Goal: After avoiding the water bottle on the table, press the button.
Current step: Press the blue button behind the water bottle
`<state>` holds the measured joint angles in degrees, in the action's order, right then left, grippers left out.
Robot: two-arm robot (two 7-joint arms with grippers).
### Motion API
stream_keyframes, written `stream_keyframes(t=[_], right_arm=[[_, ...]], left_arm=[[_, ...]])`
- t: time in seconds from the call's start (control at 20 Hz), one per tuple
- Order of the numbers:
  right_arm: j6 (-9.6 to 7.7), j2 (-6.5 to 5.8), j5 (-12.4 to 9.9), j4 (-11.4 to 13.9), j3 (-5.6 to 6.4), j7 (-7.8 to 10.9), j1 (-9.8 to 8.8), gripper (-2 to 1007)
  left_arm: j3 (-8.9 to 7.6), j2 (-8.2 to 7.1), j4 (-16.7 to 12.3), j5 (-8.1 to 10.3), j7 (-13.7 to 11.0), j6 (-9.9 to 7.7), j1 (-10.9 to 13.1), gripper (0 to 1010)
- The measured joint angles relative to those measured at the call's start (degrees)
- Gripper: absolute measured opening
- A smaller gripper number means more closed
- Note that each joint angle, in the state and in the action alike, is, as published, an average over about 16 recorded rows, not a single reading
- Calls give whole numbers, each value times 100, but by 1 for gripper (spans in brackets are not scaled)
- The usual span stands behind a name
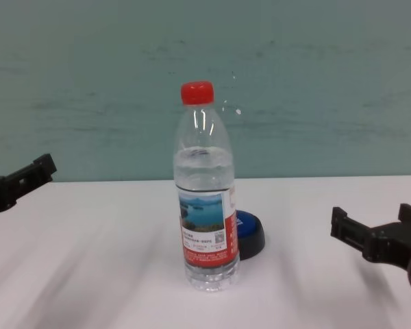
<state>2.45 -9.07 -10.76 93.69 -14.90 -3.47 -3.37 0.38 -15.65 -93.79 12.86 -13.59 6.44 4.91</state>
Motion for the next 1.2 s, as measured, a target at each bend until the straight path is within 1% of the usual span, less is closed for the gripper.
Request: stream_keyframes(t=[0.3, 0.7, 1.2], right_arm=[[0, 0, 0, 0, 0, 0, 0, 1004], [0, 0, 0, 0, 0, 0, 0, 1004], [0, 0, 0, 0, 0, 0, 0, 1004]], left_arm=[[72, 8, -173, -38, -12, 84, 194, 1010], [201, -10, -329, -92, -74, 171, 386, 1010], [348, -39, -407, -179, -83, 158, 479, 1010]])
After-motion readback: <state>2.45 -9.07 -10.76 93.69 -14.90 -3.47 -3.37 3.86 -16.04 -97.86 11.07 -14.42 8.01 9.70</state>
